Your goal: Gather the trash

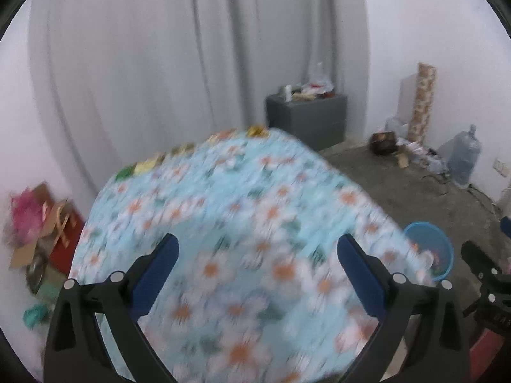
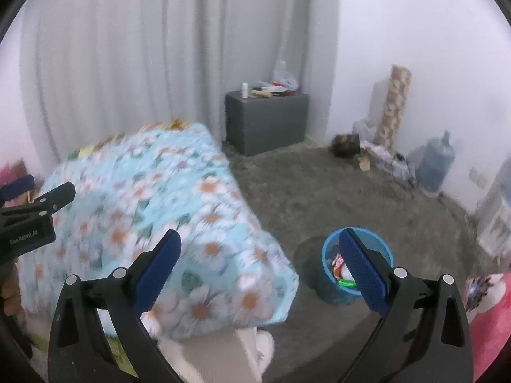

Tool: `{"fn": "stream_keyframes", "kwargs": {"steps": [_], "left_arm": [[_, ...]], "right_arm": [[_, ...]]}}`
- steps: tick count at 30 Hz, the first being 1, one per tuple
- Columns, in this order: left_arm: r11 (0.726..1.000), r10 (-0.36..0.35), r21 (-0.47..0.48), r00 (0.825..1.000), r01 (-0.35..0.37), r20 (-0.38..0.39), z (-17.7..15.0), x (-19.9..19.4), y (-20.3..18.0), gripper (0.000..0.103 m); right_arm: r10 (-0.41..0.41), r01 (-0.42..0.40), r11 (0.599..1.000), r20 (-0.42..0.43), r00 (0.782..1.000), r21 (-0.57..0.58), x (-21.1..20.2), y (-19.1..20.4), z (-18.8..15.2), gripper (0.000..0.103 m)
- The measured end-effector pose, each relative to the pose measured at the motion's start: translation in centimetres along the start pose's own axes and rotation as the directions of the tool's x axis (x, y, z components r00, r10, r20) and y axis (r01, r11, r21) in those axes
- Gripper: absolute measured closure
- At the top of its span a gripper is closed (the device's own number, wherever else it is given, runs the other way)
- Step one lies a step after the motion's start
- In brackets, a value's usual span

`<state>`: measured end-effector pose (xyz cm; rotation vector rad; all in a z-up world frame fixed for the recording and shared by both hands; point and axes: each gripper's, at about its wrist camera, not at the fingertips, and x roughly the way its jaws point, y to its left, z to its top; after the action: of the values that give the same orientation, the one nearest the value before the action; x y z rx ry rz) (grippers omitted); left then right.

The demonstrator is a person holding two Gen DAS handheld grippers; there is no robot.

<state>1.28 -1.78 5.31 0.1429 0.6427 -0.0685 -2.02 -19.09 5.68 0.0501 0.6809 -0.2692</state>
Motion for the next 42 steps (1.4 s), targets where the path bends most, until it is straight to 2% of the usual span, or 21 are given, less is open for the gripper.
{"fn": "stream_keyframes", "kwargs": {"steps": [4, 6, 8, 14, 23, 42], "left_arm": [[0.999, 0.013, -0.031, 0.99, -0.018, -0.14, -4.4, 0.9, 0.9, 0.006], [1.0, 0.024, -0.014, 0.981, -0.027, -0.191, -5.4, 1.3, 0.8, 0.006], [0.999, 0.044, -0.008, 0.977, -0.046, -0.208, -6.0, 1.4, 1.1, 0.006], [0.998, 0.055, -0.018, 0.981, -0.06, -0.185, -5.7, 0.8, 1.0, 0.006], [0.999, 0.046, -0.01, 0.979, -0.048, -0.198, -5.1, 1.5, 0.6, 0.006], [0.999, 0.027, -0.014, 0.975, -0.031, -0.219, -5.4, 1.9, 0.5, 0.006]], "right_arm": [[-0.031, 0.023, 0.995, -0.087, 0.996, -0.101, 0.9, 2.5, -2.2, 0.008], [-0.045, 0.027, 0.991, -0.132, 0.99, -0.135, 1.5, 2.8, -3.1, 0.008], [-0.039, 0.017, 0.99, -0.153, 0.987, -0.14, 1.6, 2.8, -3.6, 0.008], [-0.071, 0.053, 0.992, -0.164, 0.984, -0.11, 1.3, 2.1, -4.0, 0.008], [-0.122, 0.114, 0.992, -0.181, 0.976, -0.053, 1.0, 0.4, -4.3, 0.008], [-0.129, 0.122, 0.992, -0.206, 0.97, -0.046, 0.9, 0.5, -5.2, 0.008]]}}
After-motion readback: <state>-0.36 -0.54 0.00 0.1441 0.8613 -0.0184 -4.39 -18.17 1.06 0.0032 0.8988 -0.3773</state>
